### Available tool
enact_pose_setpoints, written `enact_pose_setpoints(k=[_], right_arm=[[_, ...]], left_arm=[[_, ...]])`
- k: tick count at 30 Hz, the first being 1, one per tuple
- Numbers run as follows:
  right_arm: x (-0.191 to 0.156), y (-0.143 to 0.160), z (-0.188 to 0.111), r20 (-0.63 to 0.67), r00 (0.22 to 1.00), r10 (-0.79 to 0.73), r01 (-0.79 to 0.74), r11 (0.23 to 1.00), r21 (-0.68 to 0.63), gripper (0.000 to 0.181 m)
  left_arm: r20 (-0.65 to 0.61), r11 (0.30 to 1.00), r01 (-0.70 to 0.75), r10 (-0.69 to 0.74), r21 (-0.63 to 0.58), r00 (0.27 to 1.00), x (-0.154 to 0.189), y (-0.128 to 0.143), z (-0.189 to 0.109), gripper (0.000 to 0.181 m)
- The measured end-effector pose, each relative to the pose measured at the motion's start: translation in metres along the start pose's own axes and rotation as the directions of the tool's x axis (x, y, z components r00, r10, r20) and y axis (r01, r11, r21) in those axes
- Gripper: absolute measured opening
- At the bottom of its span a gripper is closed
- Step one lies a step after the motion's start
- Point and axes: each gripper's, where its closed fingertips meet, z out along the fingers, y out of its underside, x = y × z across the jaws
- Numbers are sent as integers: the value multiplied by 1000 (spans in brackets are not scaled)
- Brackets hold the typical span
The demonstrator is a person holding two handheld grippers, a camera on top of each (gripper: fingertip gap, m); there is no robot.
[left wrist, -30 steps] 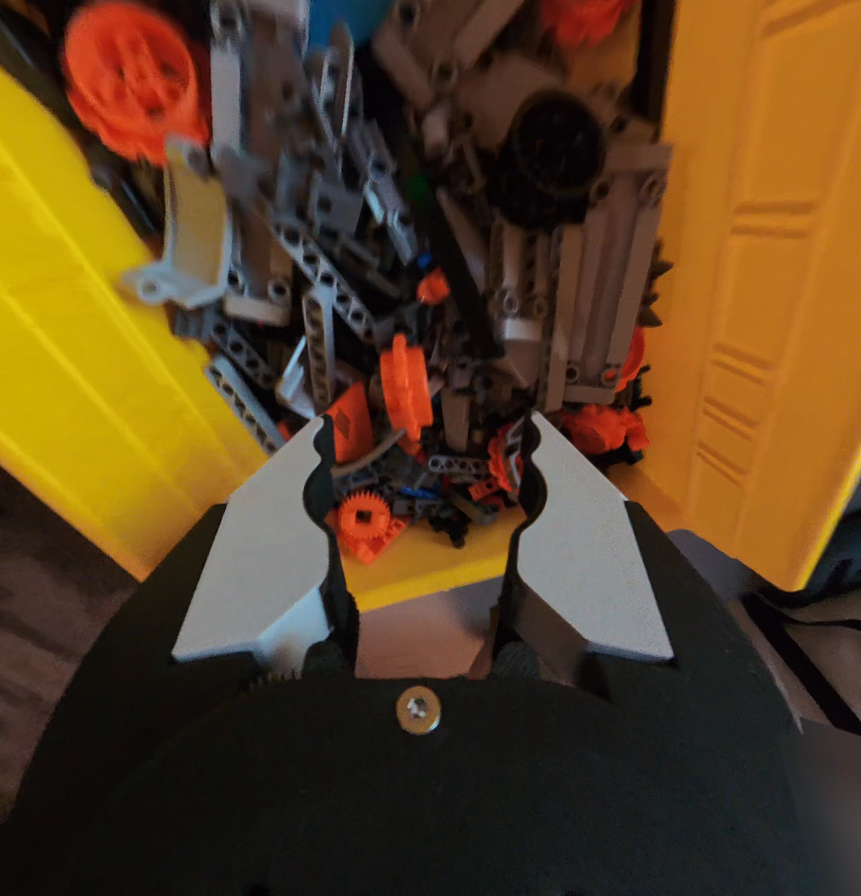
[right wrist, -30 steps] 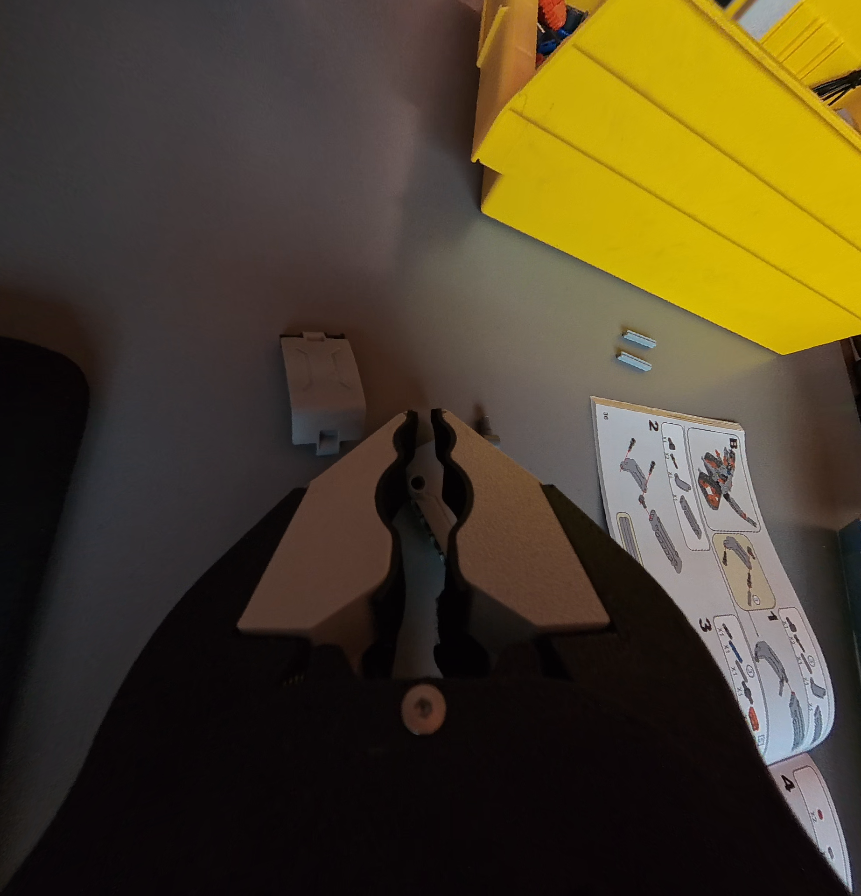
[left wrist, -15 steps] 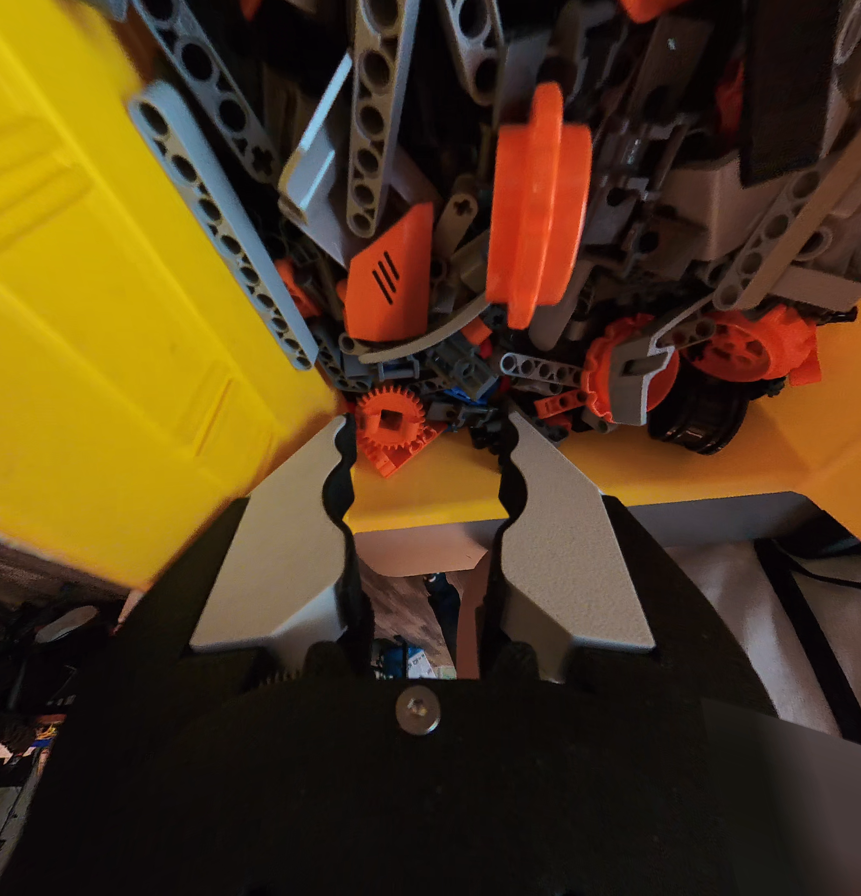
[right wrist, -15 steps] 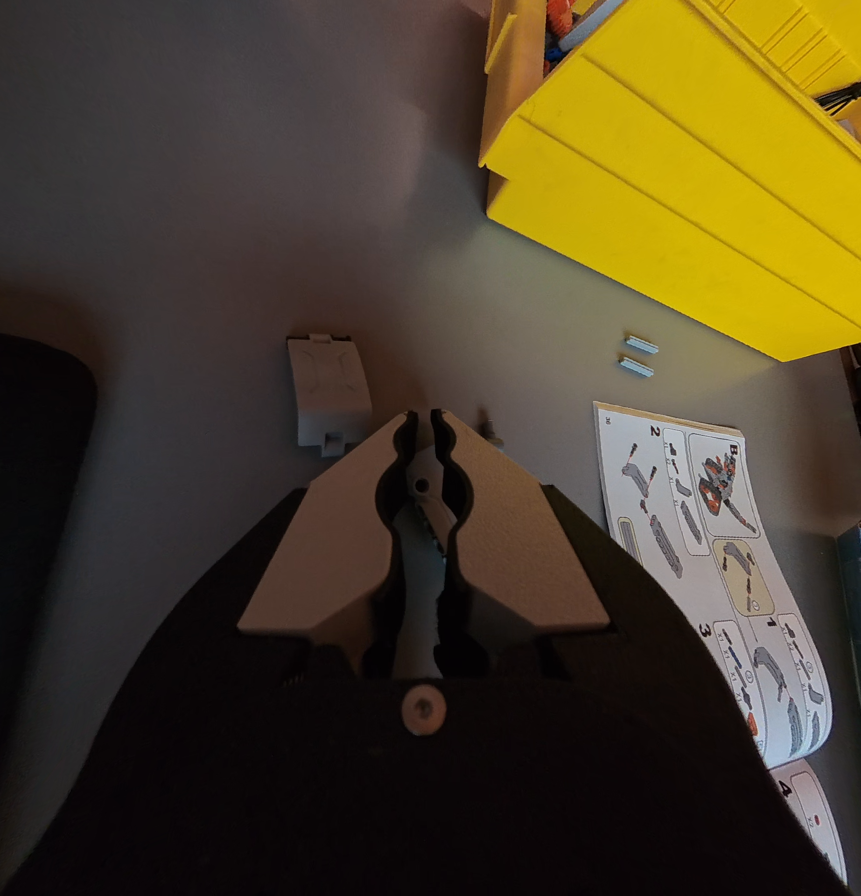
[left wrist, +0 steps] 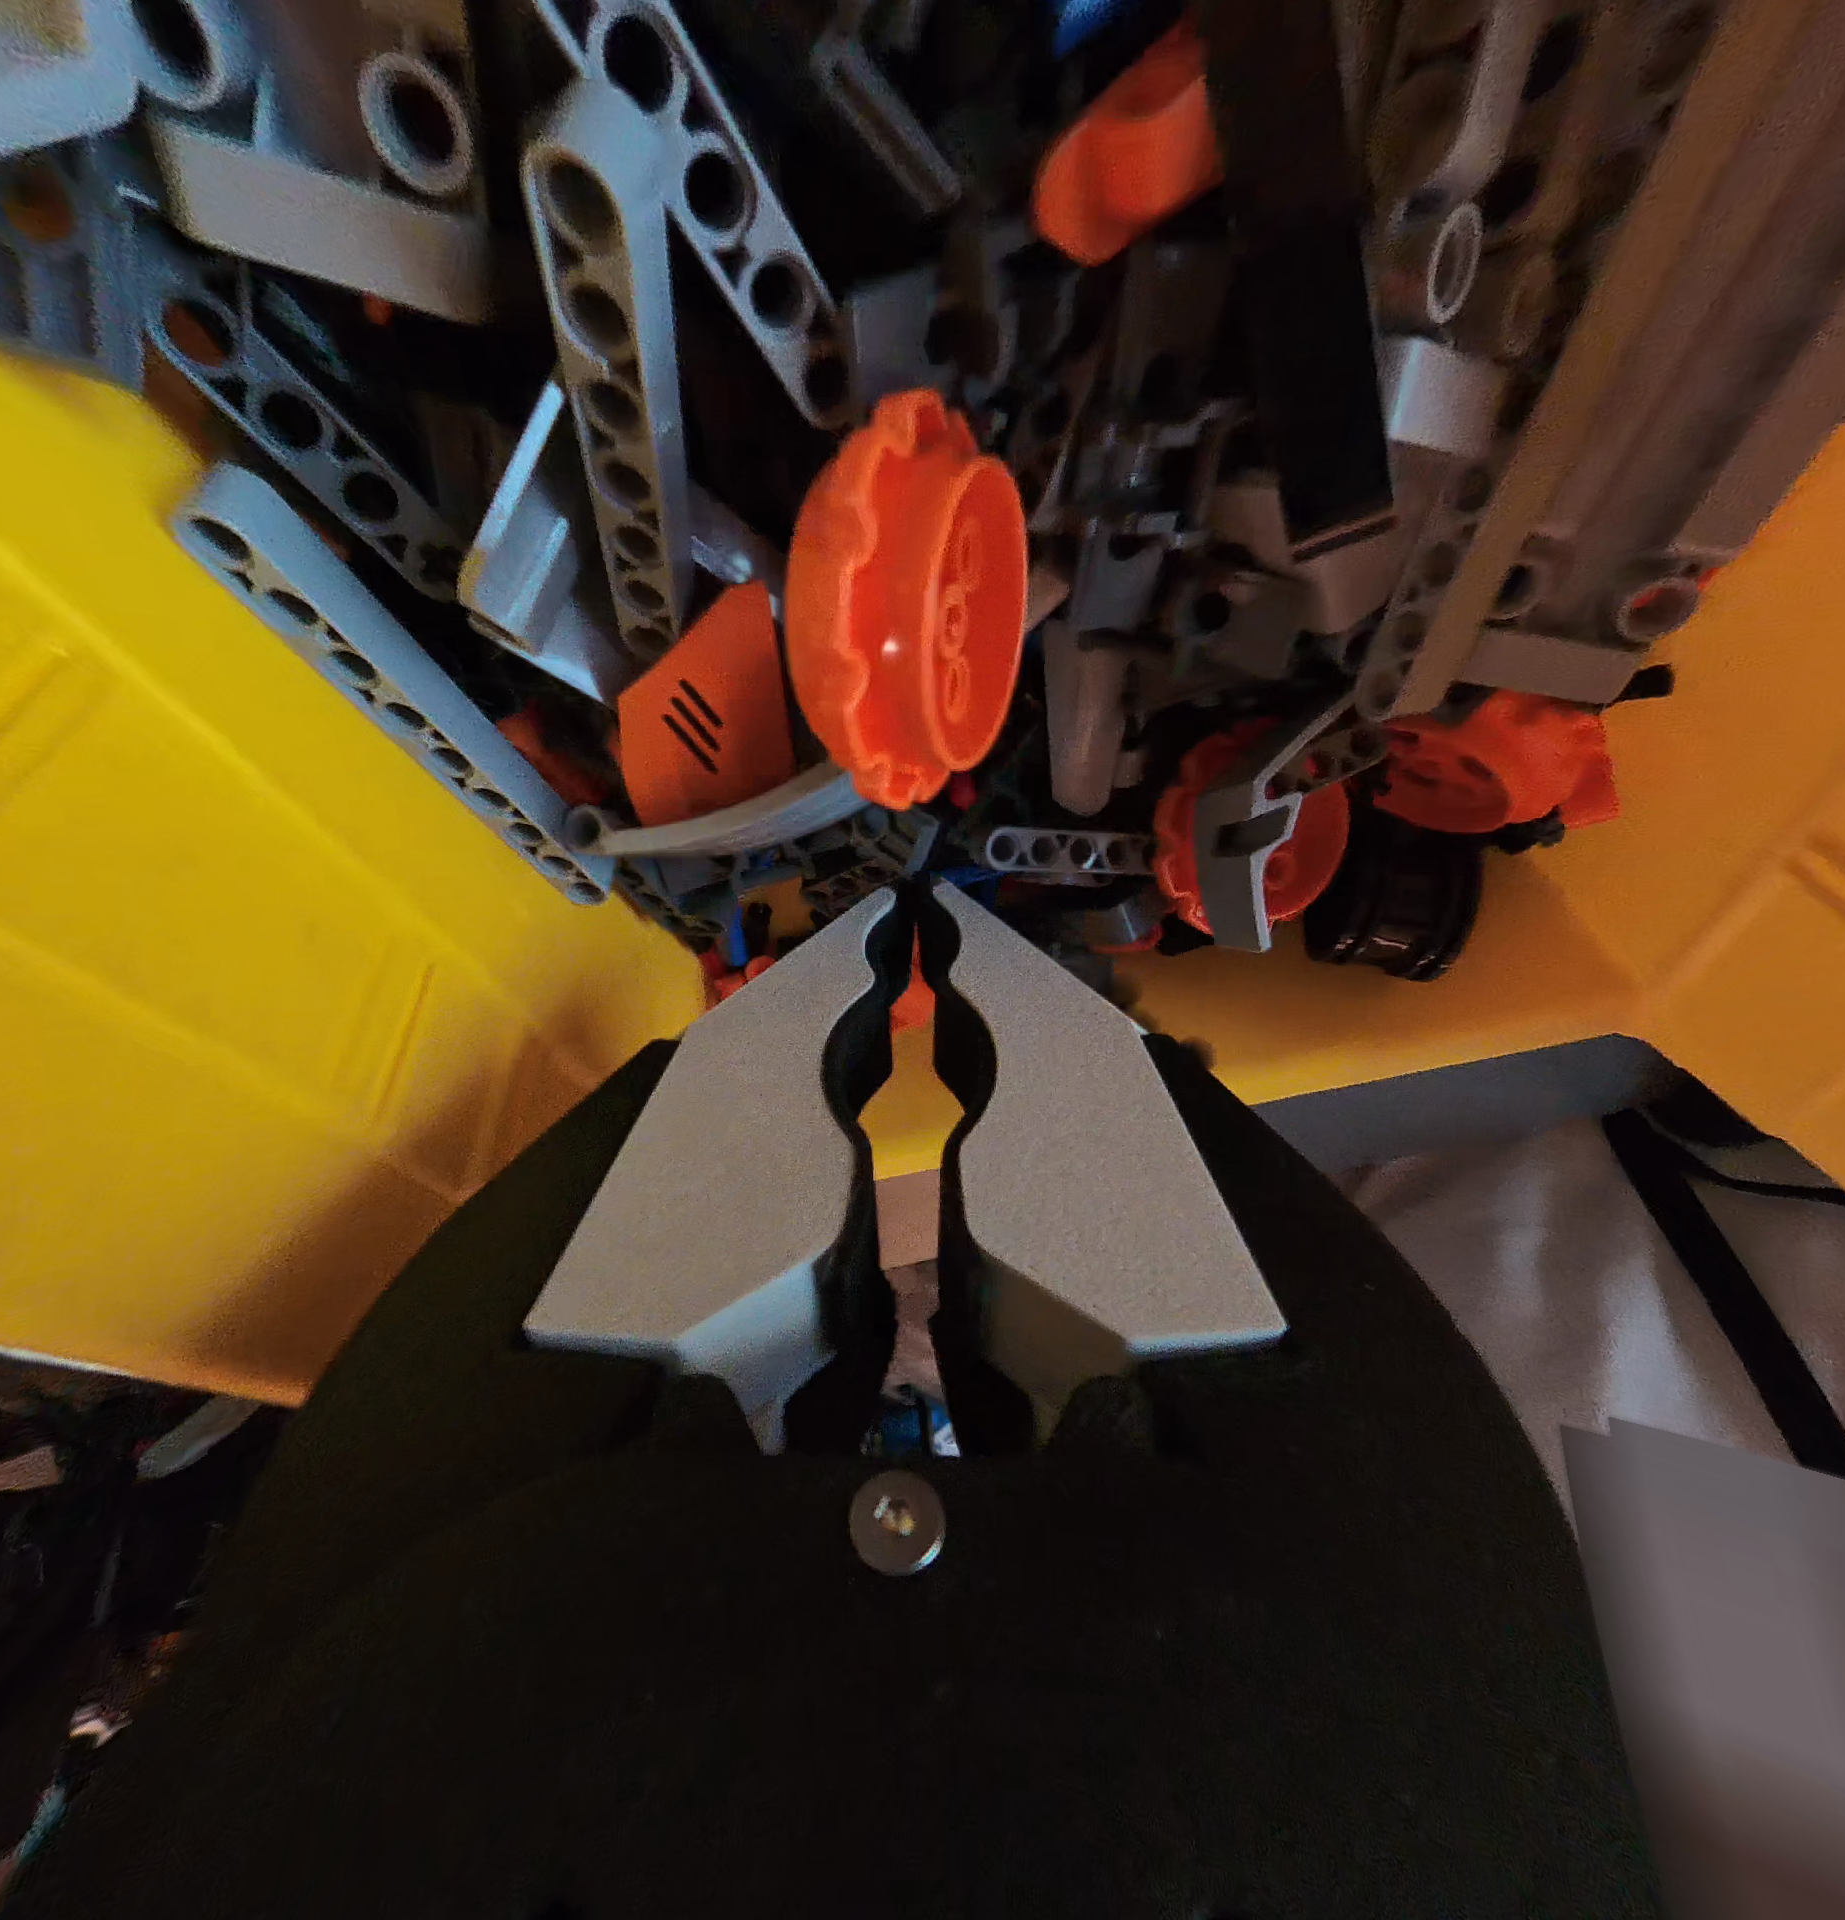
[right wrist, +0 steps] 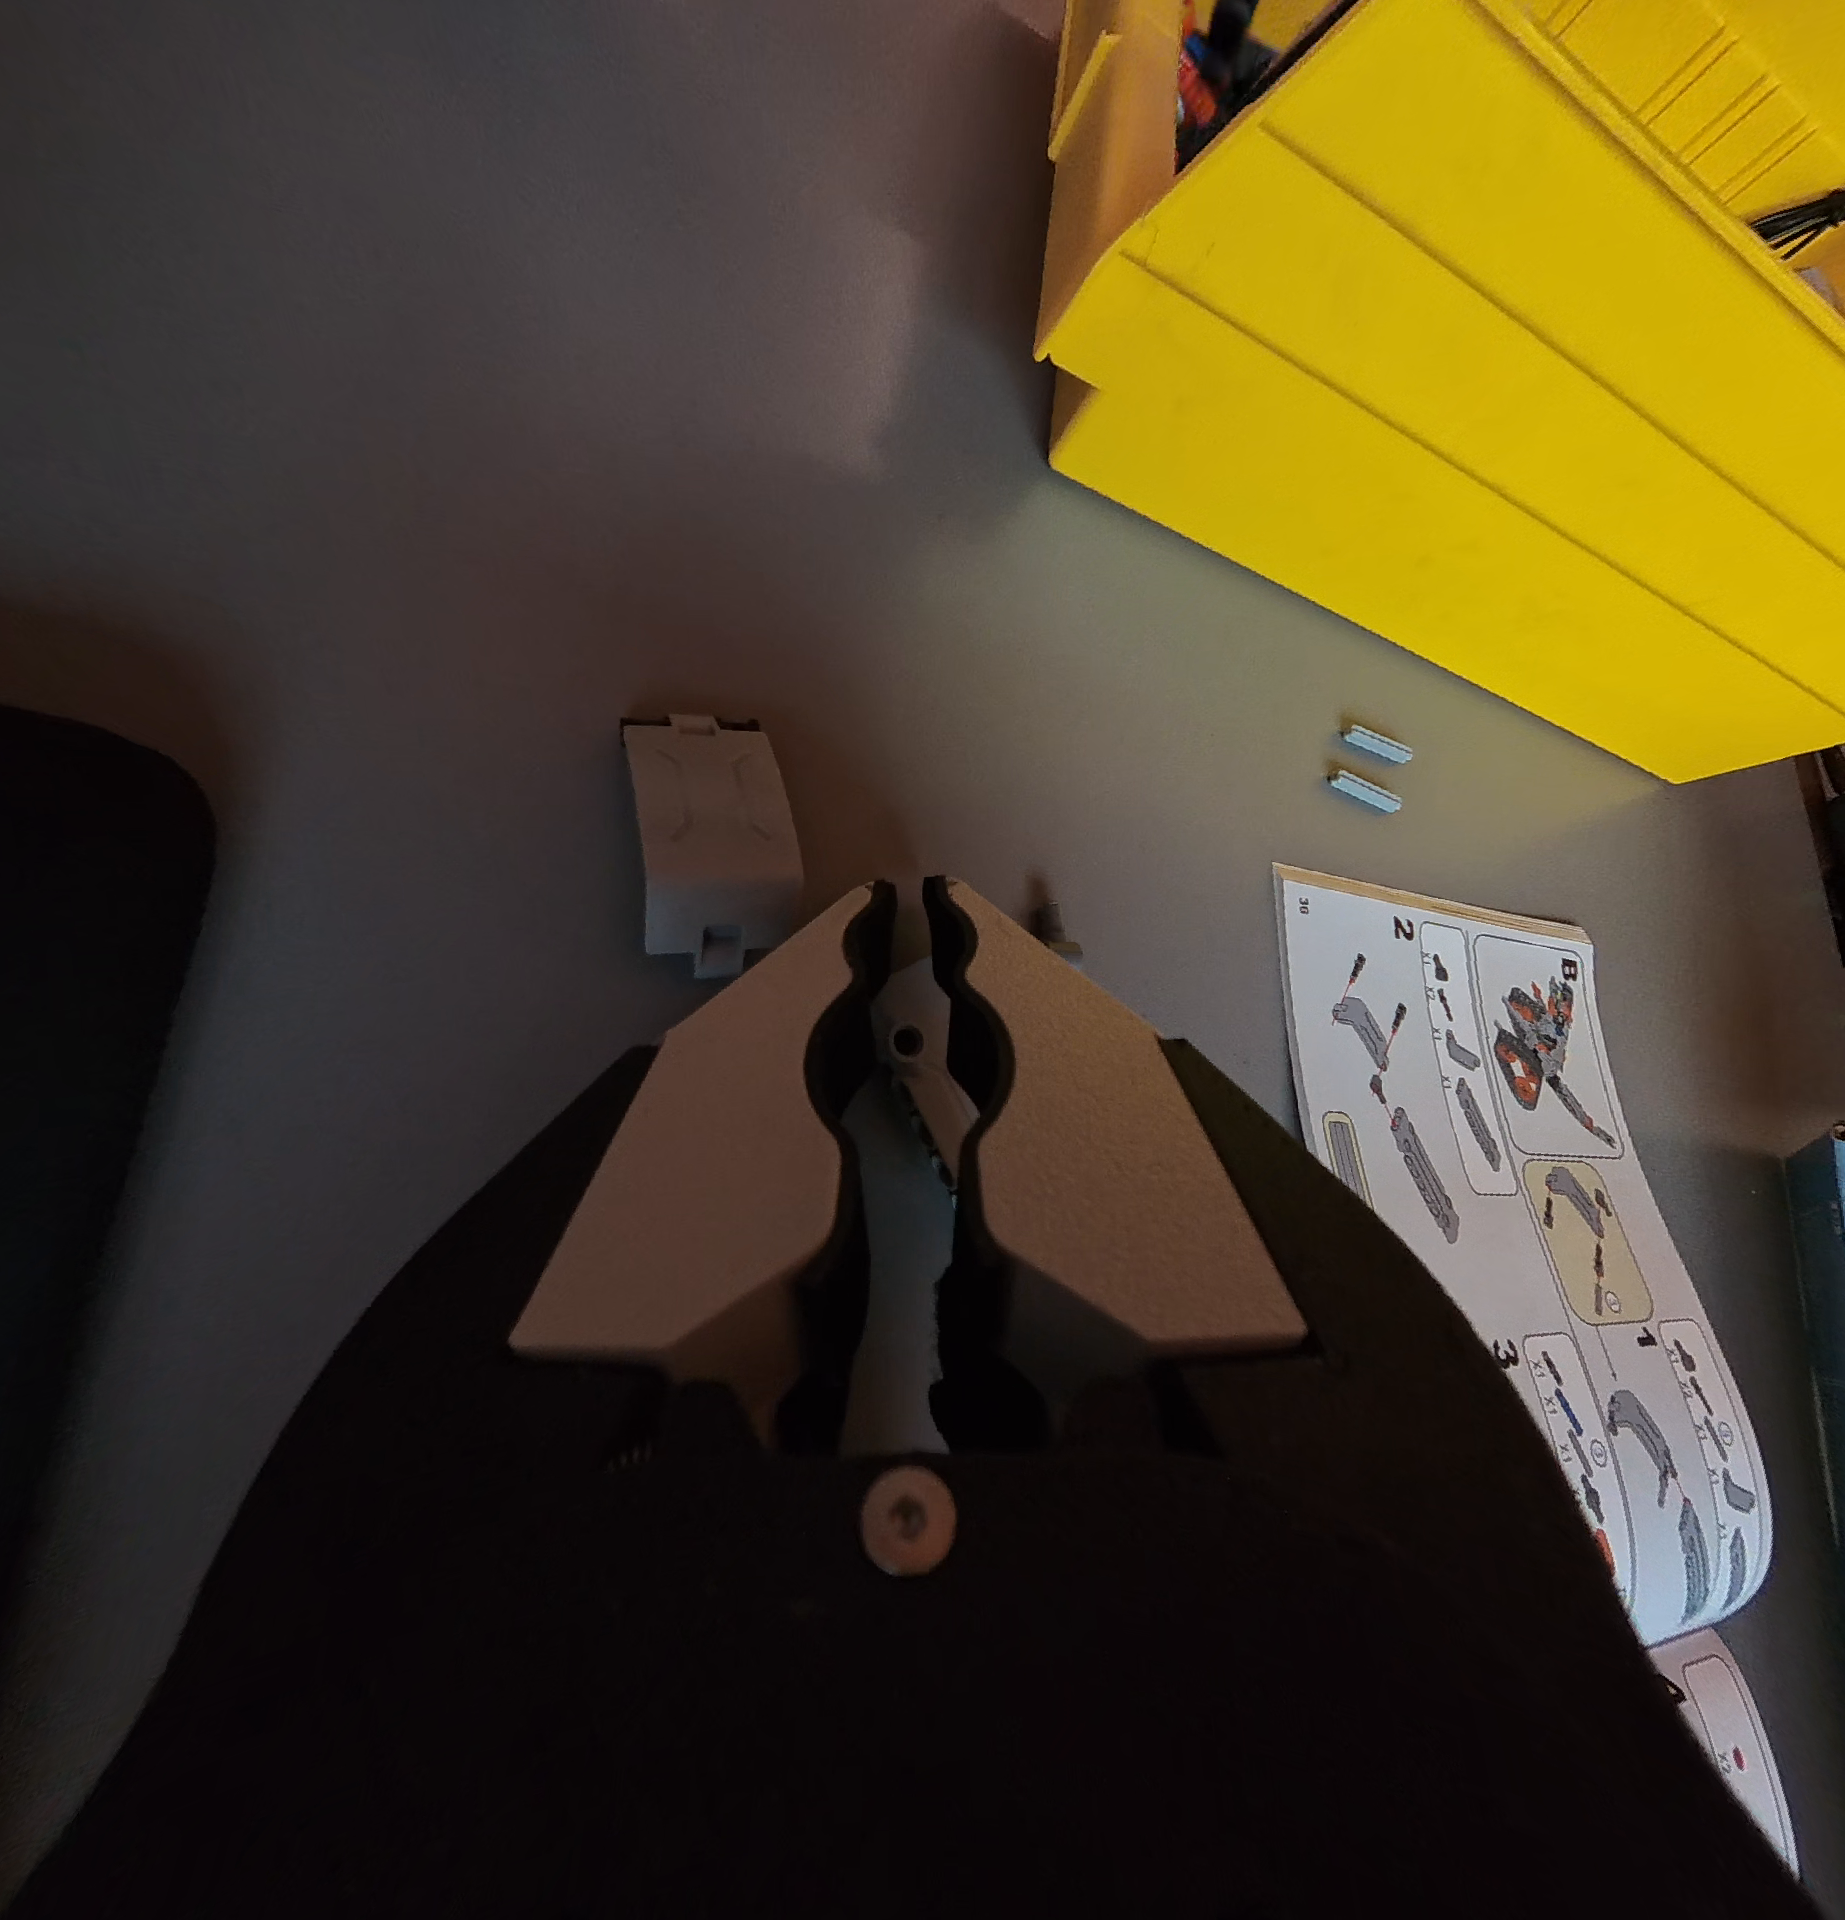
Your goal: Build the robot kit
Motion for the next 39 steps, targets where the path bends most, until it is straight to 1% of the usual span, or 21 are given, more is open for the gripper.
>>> enact_pose_setpoints(k=[4,8,11,14,16,20,21,22,23,26,30,33,34,36,39], right_arm=[[0,0,0,0,1000,0,0,1000,0,6],[0,0,0,0,1000,-2,2,1000,0,6],[0,0,0,1,1000,-1,1,1000,0,6],[-1,0,0,0,1000,-3,3,1000,-1,6],[-1,0,0,0,1000,-3,3,1000,-1,6],[-1,0,0,2,1000,-2,2,1000,0,6],[-1,0,0,2,1000,-1,1,1000,1,6],[-1,0,0,2,1000,-1,1,1000,1,6],[-1,0,0,2,1000,-1,1,1000,1,6],[-1,0,0,3,1000,-1,1,1000,1,6],[-1,0,0,3,1000,-2,2,1000,1,6],[-1,0,0,3,1000,-2,2,1000,1,6],[-1,0,0,3,1000,-2,2,1000,1,5],[-1,0,0,2,1000,-3,3,1000,0,5],[-1,0,0,2,1000,-5,5,1000,-1,5]], left_arm=[[15,999,-47,47,-8,999,0,1,0,0],[12,995,-63,62,74,998,4,-11,-10,0],[24,992,-71,69,101,997,3,-13,-14,0],[10,992,-40,39,119,999,0,-13,-17,0],[27,986,-24,19,163,999,-5,-19,-24,0],[30,950,-15,6,312,1000,-6,-40,-44,0],[23,941,-11,3,339,1000,-4,-43,-48,3],[10,939,-6,3,344,1000,-2,-43,-48,16],[4,947,-3,2,322,1000,-1,-39,-45,29],[59,982,5,-17,190,998,-11,-18,-28,54],[73,993,55,-63,104,995,-17,-1,-18,51],[83,997,59,-63,49,995,-21,10,-11,38],[92,998,61,-63,25,994,-23,14,-8,37],[100,998,60,-59,-4,993,-25,18,-4,28],[105,998,58,-55,-31,993,-25,19,0,25]])
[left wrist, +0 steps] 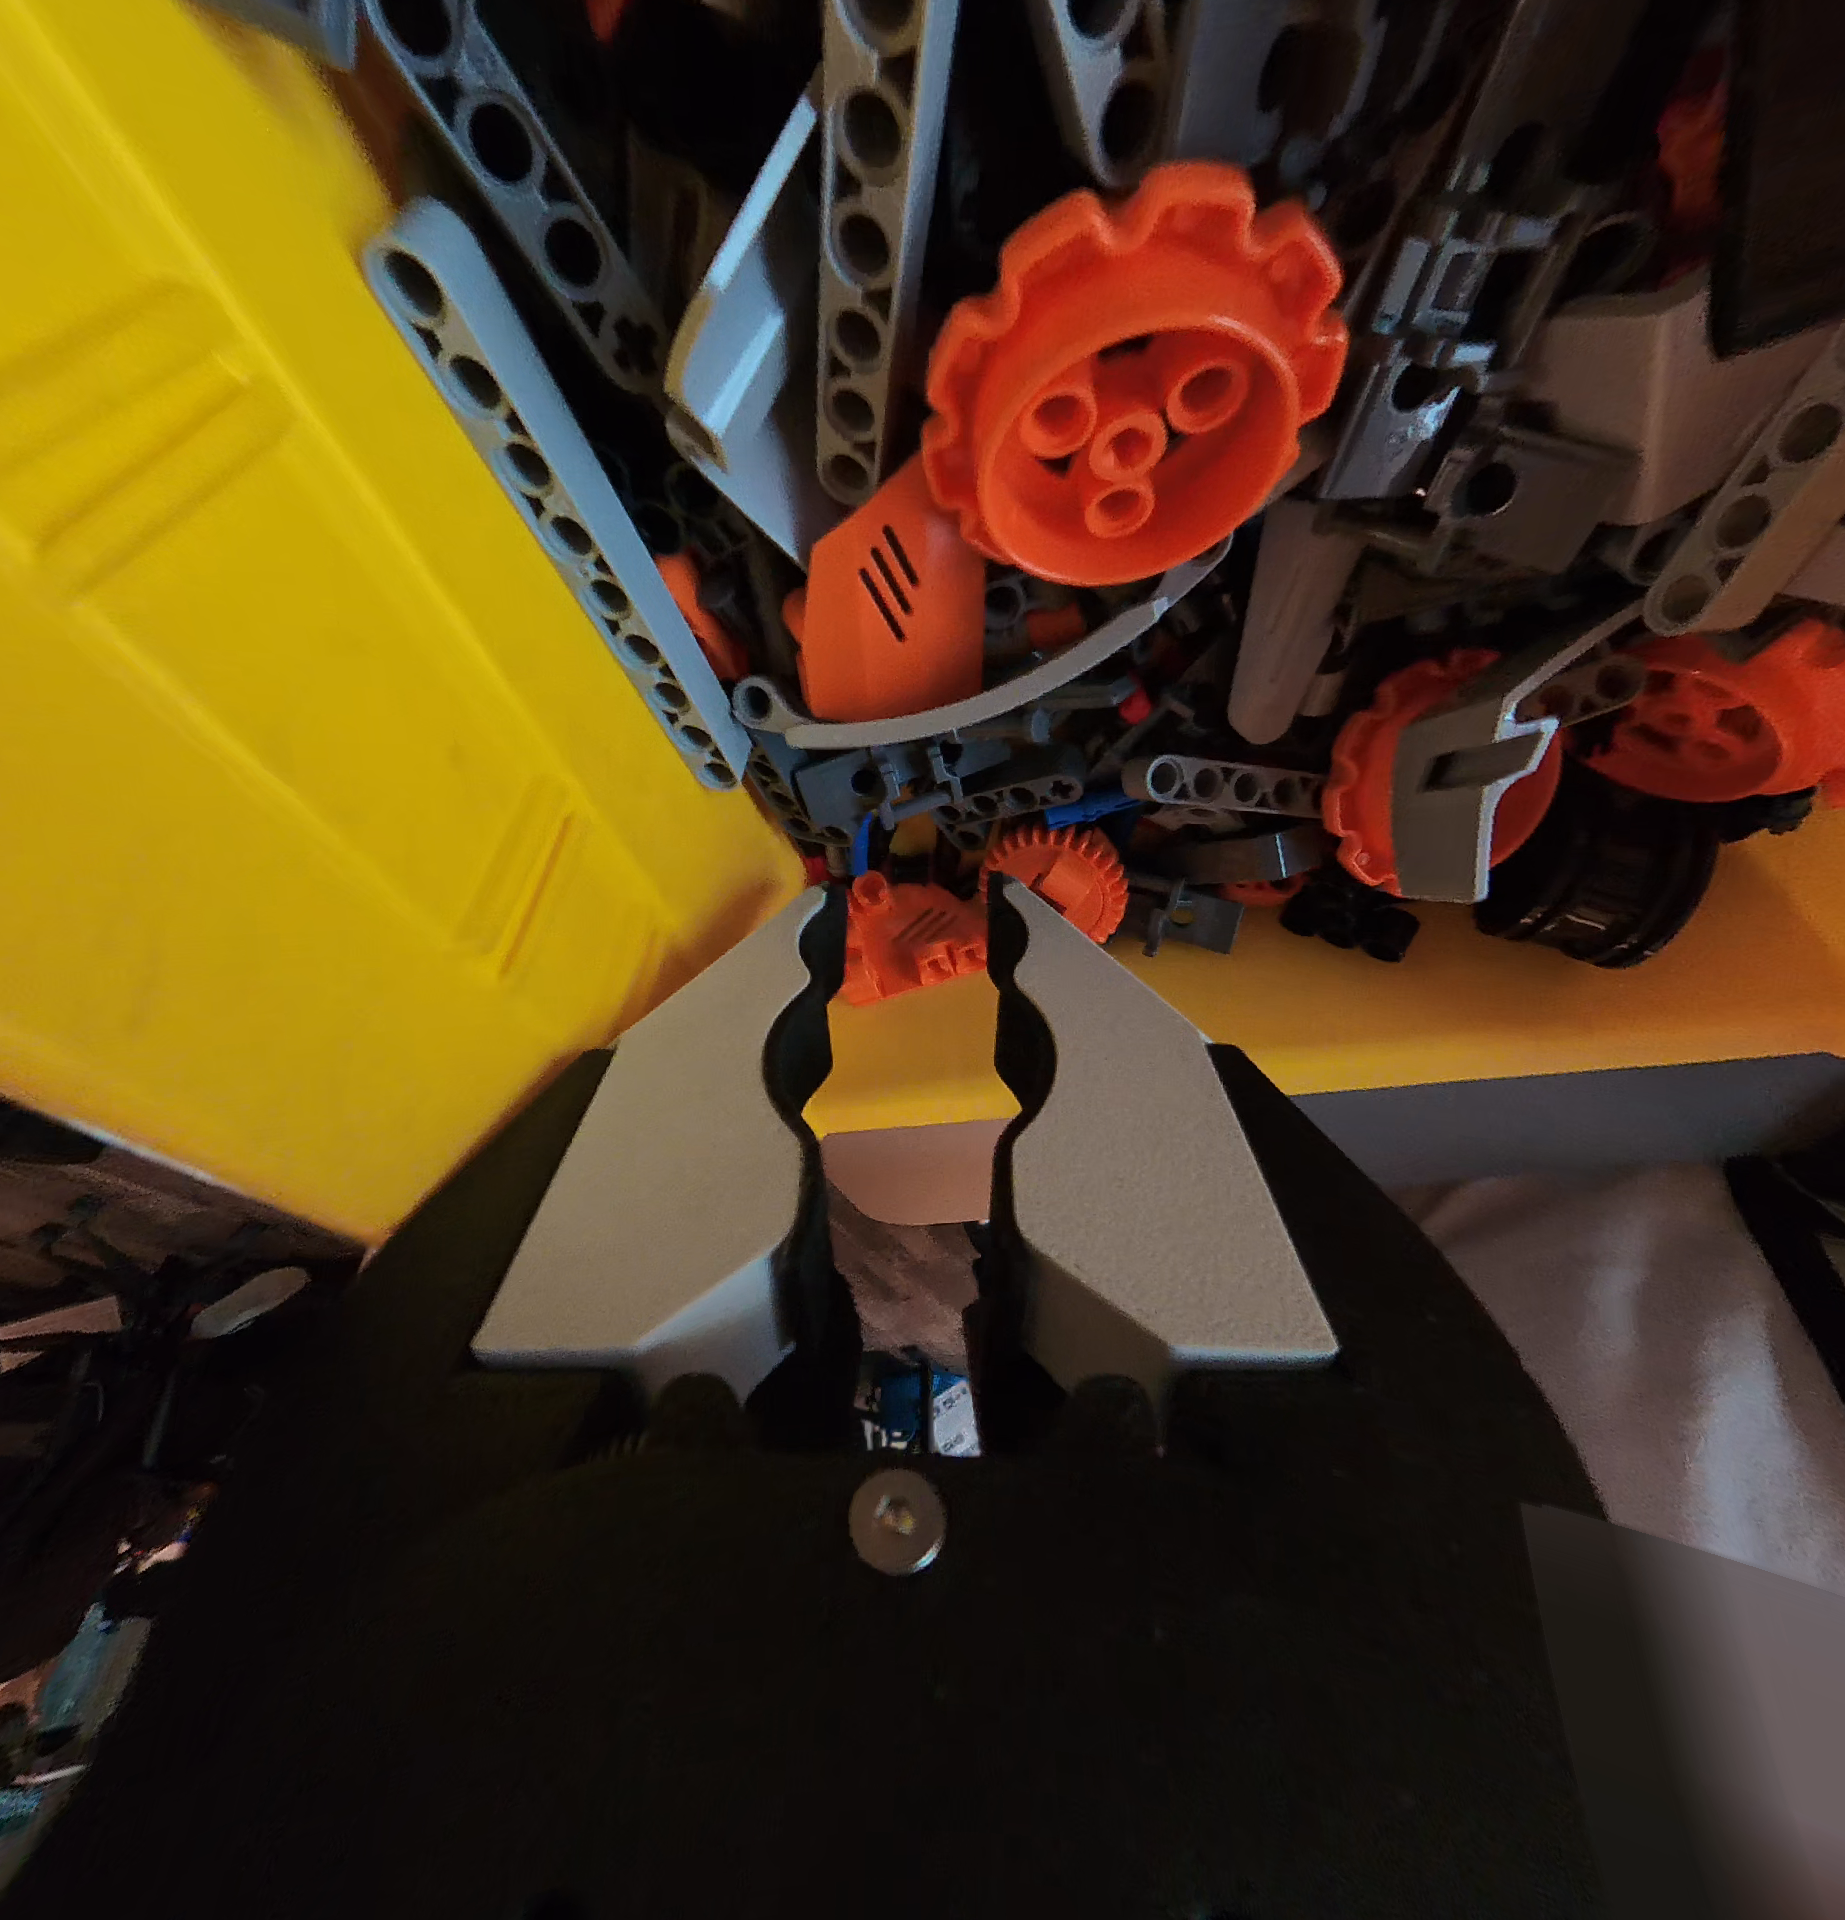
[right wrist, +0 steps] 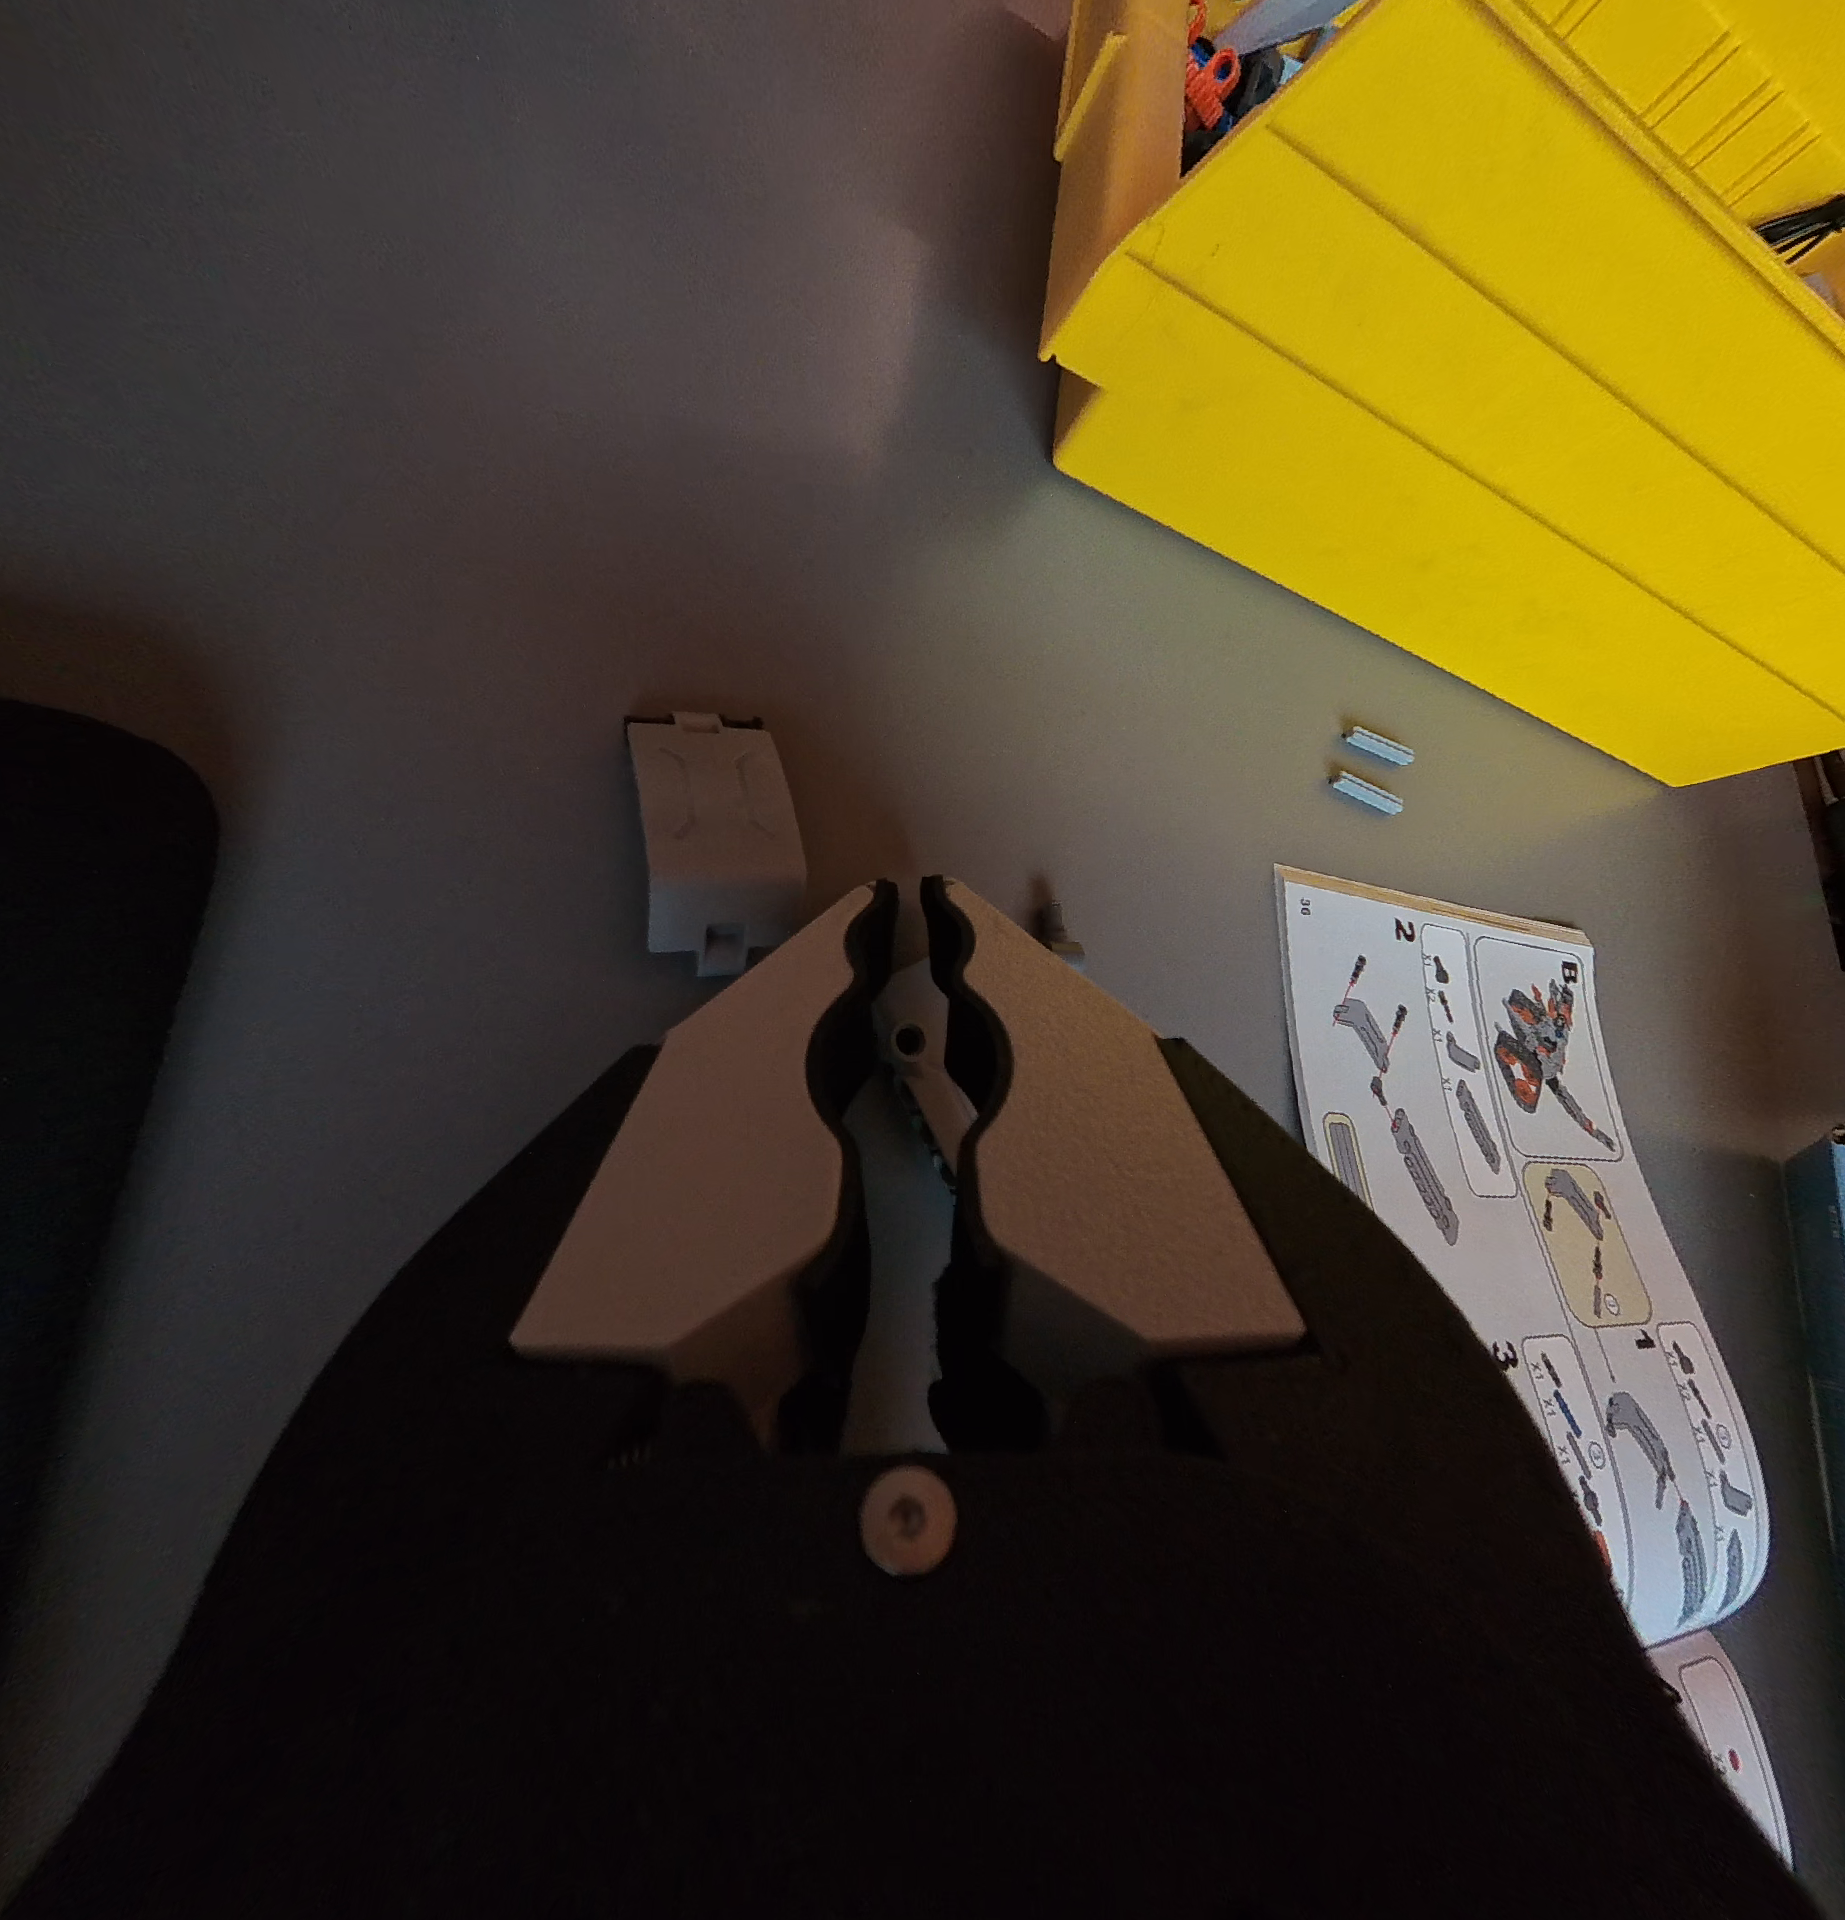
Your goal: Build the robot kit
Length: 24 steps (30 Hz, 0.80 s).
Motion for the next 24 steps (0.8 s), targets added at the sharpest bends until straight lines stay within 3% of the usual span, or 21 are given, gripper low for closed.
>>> enact_pose_setpoints(k=[8,24], right_arm=[[0,0,0,1,1000,-2,2,1000,0,5],[0,-1,0,4,1000,1,-1,1000,5,5]], left_arm=[[2,999,-28,28,-29,1000,1,-11,6,26],[43,989,-99,95,108,995,3,-38,-10,20]])
